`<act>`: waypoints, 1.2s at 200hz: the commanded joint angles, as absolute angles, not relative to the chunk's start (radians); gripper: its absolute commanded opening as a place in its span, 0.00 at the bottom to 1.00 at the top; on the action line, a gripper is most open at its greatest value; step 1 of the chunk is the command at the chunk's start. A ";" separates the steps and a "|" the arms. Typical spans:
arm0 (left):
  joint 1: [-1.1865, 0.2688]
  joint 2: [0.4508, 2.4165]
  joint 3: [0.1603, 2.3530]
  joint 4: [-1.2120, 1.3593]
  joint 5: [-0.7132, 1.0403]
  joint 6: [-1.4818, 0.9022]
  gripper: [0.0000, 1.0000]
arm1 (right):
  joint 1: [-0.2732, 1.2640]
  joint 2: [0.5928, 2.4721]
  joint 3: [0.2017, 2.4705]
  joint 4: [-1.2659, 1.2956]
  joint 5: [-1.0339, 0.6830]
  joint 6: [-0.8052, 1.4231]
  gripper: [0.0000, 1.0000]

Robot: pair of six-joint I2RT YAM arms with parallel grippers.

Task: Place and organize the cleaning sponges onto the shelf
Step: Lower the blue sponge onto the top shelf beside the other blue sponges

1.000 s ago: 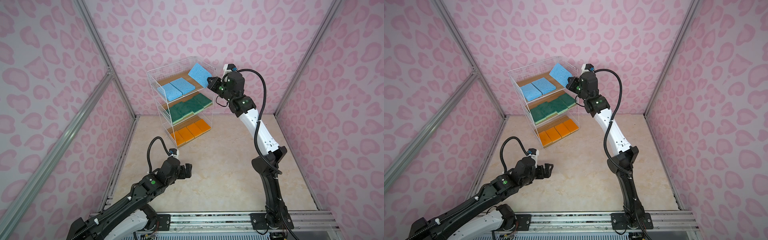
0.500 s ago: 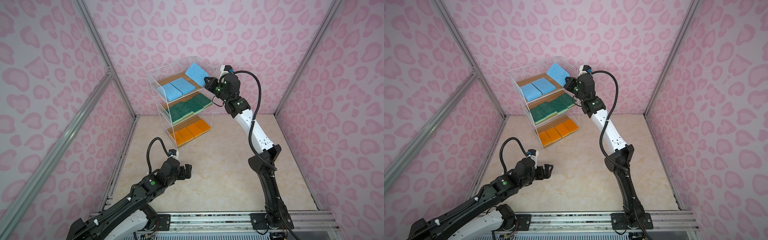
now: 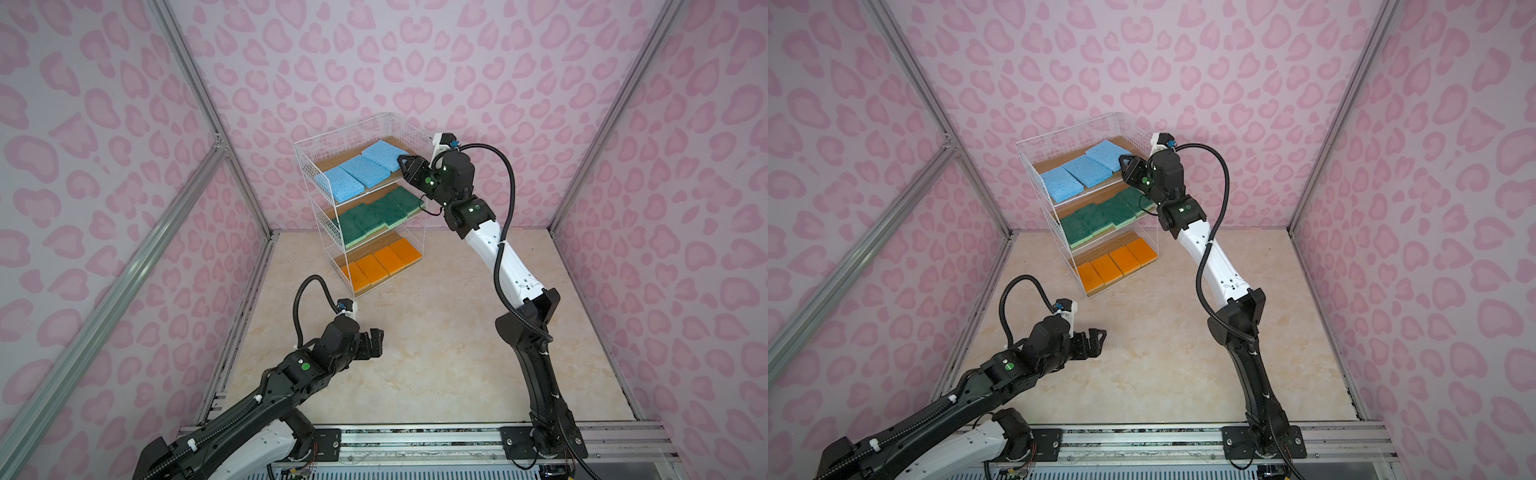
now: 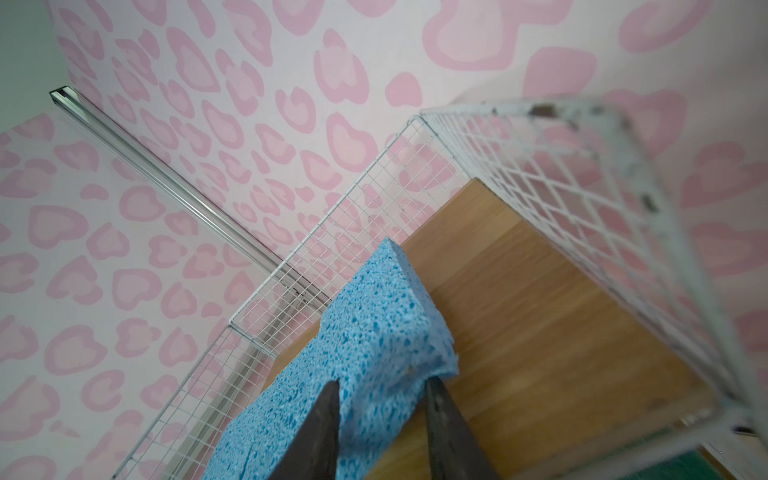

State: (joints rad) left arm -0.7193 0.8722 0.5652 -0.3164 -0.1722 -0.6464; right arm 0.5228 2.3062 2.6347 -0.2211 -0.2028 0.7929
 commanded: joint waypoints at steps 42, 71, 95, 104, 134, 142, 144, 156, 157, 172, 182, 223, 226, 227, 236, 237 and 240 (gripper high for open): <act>-0.719 0.873 0.565 -0.306 -0.177 -0.654 0.98 | 0.525 2.224 2.478 -0.165 -0.191 0.770 0.18; -0.718 0.882 0.568 -0.307 -0.176 -0.654 0.97 | 0.516 2.197 2.428 -0.146 -0.175 0.773 0.18; -0.719 0.891 0.571 -0.306 -0.175 -0.654 0.98 | 0.513 2.172 2.384 -0.127 -0.166 0.775 0.18; -0.719 0.892 0.573 -0.305 -0.174 -0.651 0.97 | 0.512 2.159 2.362 -0.119 -0.158 0.775 0.18; -0.719 0.898 0.580 -0.305 -0.175 -0.647 0.97 | 0.511 2.131 2.300 -0.066 -0.165 0.782 0.24; -0.719 0.901 0.581 -0.305 -0.175 -0.647 0.97 | 0.512 2.134 2.301 -0.061 -0.174 0.783 0.27; -0.719 0.901 0.582 -0.305 -0.175 -0.647 0.98 | 0.513 2.134 2.301 -0.059 -0.177 0.784 0.27; -0.718 0.904 0.583 -0.306 -0.175 -0.646 0.97 | 0.516 2.141 2.306 -0.049 -0.200 0.781 0.34; -0.719 0.904 0.583 -0.305 -0.175 -0.646 0.97 | 0.516 2.141 2.306 -0.048 -0.201 0.780 0.35; -0.718 0.904 0.591 -0.314 -0.179 -0.650 0.97 | 0.525 2.153 2.339 -0.074 -0.216 0.760 0.48; -0.718 0.900 0.601 -0.331 -0.182 -0.655 0.97 | 0.533 2.161 2.361 -0.101 -0.215 0.739 0.55; -0.718 0.844 0.647 -0.413 -0.213 -0.657 0.97 | 0.537 2.101 2.277 -0.092 -0.203 0.712 0.68; -0.718 0.841 0.654 -0.422 -0.217 -0.657 0.97 | 0.536 2.092 2.261 -0.088 -0.201 0.711 0.68; -0.719 0.839 0.655 -0.424 -0.220 -0.657 0.97 | 0.535 2.089 2.256 -0.085 -0.200 0.711 0.69; -0.718 0.827 0.672 -0.451 -0.235 -0.656 0.97 | 0.531 2.058 2.200 -0.063 -0.195 0.709 0.71; -0.718 0.827 0.673 -0.453 -0.236 -0.656 0.97 | 0.530 2.054 2.193 -0.058 -0.195 0.709 0.71; -0.718 0.822 0.679 -0.462 -0.241 -0.656 0.97 | 0.530 2.042 2.172 -0.049 -0.194 0.709 0.72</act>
